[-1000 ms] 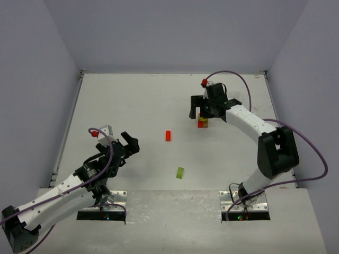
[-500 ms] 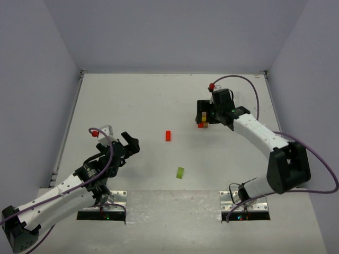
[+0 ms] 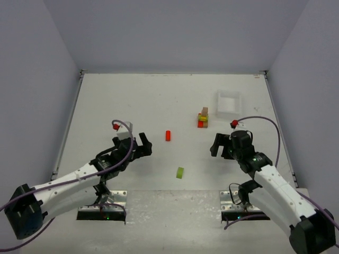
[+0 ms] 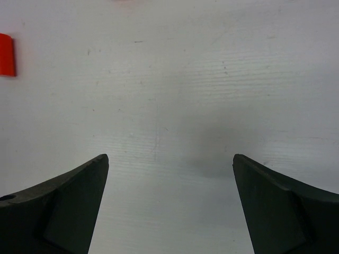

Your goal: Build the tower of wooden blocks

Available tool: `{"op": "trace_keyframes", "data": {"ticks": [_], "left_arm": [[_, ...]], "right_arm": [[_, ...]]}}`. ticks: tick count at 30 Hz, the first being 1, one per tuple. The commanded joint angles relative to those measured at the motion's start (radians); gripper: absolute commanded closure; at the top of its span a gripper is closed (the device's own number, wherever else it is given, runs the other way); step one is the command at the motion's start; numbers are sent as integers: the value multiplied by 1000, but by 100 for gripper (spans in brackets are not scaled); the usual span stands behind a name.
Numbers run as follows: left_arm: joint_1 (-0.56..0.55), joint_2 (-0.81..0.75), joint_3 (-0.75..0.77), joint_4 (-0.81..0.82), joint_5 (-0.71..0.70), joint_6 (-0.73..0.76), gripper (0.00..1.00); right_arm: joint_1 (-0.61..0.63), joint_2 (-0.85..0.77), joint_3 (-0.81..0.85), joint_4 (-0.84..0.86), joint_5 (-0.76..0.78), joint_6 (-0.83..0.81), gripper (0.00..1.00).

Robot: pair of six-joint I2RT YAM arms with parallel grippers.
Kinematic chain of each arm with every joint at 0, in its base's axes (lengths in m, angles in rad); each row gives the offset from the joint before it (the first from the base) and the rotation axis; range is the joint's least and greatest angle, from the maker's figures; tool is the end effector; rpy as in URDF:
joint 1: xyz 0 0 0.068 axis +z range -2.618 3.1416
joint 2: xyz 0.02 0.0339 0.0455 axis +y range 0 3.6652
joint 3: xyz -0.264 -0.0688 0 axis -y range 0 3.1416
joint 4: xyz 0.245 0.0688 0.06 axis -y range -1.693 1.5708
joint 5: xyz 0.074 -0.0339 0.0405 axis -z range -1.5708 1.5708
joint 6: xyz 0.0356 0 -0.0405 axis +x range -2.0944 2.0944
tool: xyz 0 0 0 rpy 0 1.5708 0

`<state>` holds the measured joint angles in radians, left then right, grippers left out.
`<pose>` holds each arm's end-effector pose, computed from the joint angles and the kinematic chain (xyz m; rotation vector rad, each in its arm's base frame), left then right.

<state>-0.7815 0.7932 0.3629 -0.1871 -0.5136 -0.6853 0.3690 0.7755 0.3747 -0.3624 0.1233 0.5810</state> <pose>0.1316 -0.1060 0.1932 -0.1831 2.1072 -0.3157 0.1503 0.0534 0.1824 0.3102 2.3299 0.3302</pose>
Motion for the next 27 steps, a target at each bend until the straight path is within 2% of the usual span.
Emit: {"op": "trace_keyframes", "data": {"ticks": [1, 2, 4, 5, 7, 13, 16, 22, 25, 27], "left_arm": [[5, 222, 104, 255, 133, 124, 0], [5, 232, 125, 278, 135, 128, 0], [7, 398, 182, 345, 162, 168, 0], [7, 402, 207, 347, 162, 168, 0], [5, 556, 292, 357, 187, 206, 0], [5, 817, 449, 309, 130, 213, 0], [4, 896, 503, 291, 135, 213, 6], [4, 1006, 568, 239, 84, 185, 29], [4, 1042, 597, 221, 71, 170, 52], [2, 1059, 603, 214, 72, 164, 71]], "right_arm": [[-2, -140, -33, 46, 68, 72, 1], [-2, -143, -36, 43, 76, 73, 1], [-2, -172, -42, 37, 90, 77, 1], [-2, -173, -43, 37, 90, 77, 1], [-2, -175, -50, 36, 85, 82, 1], [-2, -172, -75, 50, 78, 94, 1], [-2, -172, -85, 63, 74, 91, 1], [-1, -175, -96, 78, 67, 92, 1], [-2, -174, -98, 82, 54, 91, 1], [-2, -173, -100, 83, 52, 92, 1]]}}
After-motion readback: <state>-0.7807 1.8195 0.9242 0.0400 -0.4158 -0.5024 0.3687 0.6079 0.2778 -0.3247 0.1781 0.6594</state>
